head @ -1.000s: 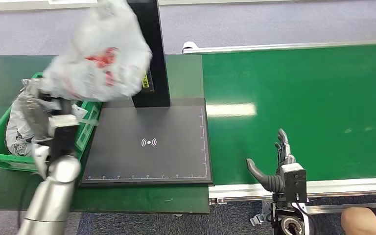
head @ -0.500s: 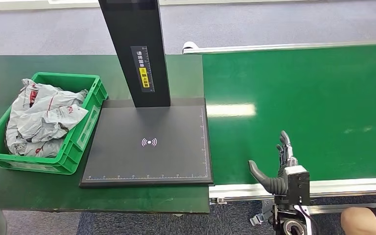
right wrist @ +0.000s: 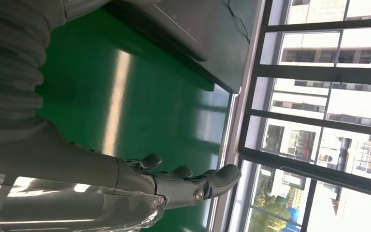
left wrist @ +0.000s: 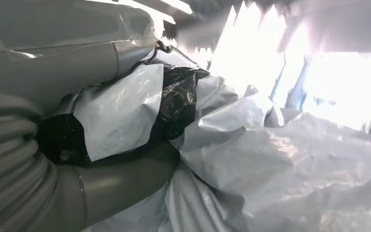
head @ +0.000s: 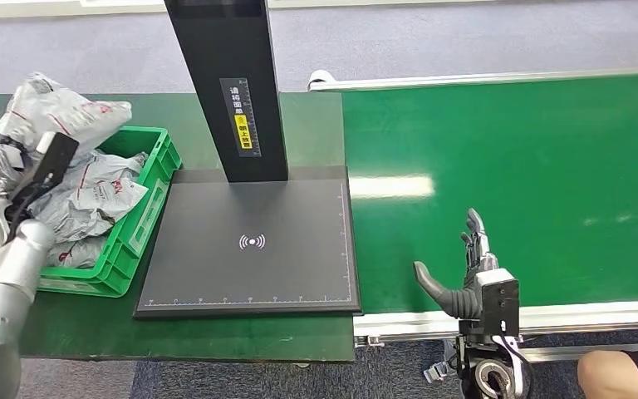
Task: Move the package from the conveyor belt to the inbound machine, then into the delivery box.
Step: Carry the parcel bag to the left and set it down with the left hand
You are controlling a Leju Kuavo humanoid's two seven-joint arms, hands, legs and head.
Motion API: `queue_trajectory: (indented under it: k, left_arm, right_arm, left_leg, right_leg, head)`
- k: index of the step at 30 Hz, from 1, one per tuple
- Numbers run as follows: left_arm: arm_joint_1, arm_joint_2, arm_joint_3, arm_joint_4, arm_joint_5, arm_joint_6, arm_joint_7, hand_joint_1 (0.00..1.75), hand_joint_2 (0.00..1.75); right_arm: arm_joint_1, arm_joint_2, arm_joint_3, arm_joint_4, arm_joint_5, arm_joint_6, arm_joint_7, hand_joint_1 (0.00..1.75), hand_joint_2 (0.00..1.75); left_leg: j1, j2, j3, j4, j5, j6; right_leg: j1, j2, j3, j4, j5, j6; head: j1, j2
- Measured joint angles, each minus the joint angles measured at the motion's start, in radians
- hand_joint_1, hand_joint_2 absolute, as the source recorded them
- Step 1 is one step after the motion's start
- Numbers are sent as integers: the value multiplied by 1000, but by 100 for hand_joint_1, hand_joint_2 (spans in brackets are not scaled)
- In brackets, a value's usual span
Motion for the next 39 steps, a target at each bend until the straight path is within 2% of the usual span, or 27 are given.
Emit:
queue_trajectory:
  k: [3,6,8,10,12,17,22,28,34,36,39]
  left_arm:
    - [23,-12,-20,34,-23,-80,15,175,175]
    - [46,-19,-51,58,-96,-171,79,175,175]
    - [61,-19,-82,68,-178,-217,160,120,175]
    - [76,-17,-114,74,-248,-234,231,33,175]
    - [89,-16,-130,75,-260,-229,246,0,175]
    - [100,-13,-108,63,-120,-201,102,0,175]
    - [117,-14,-68,-4,-50,-171,27,0,175]
    - [153,-14,-23,-155,38,-115,-41,0,175]
    - [224,-22,22,-349,232,18,-181,0,175]
    - [253,-27,35,-426,295,21,-203,0,175]
    - [292,-40,46,-535,402,-25,-229,0,175]
  right_arm:
    - [-4,-1,1,3,-2,1,0,0,175]
    - [-9,-2,2,11,-2,9,-4,0,175]
    - [-15,-2,3,18,4,18,-9,0,175]
    - [-22,-1,5,25,10,24,-13,0,175]
    - [-27,-1,6,32,12,27,-15,0,175]
    - [-22,-5,4,36,12,22,-16,0,175]
    - [-6,-10,0,33,11,15,-16,0,175]
    - [0,-11,-3,31,9,11,-13,0,175]
    - [15,-11,-7,19,1,-8,-11,0,175]
    - [21,-11,-8,14,-1,-16,-11,0,175]
    - [32,-11,-14,4,-3,-27,-11,0,175]
  left_leg:
    - [0,0,0,0,0,0]
    - [0,0,0,0,0,0]
    - [0,0,0,0,0,0]
    - [0,0,1,0,0,0]
    - [0,-1,1,0,0,0]
    - [0,-1,2,0,0,0]
    - [0,0,1,0,0,0]
    - [0,0,0,0,0,0]
    - [0,0,-1,0,0,0]
    - [0,0,-1,0,0,0]
    - [0,0,-1,0,0,0]
  right_leg:
    - [0,0,0,0,0,0]
    - [0,0,1,0,0,0]
    - [0,0,1,0,0,0]
    - [0,0,2,0,0,0]
    - [0,0,2,0,0,0]
    - [0,-1,2,0,0,0]
    - [0,0,2,0,0,0]
    - [0,0,0,0,0,0]
    - [0,0,-1,0,0,0]
    - [0,0,-1,0,0,0]
    - [0,0,-1,0,0,0]
  head:
    - [0,0]
    - [0,0]
    - [0,0]
    - [0,0]
    - [0,0]
    - [0,0]
    - [0,0]
    - [0,0]
    - [0,0]
    - [0,0]
    - [0,0]
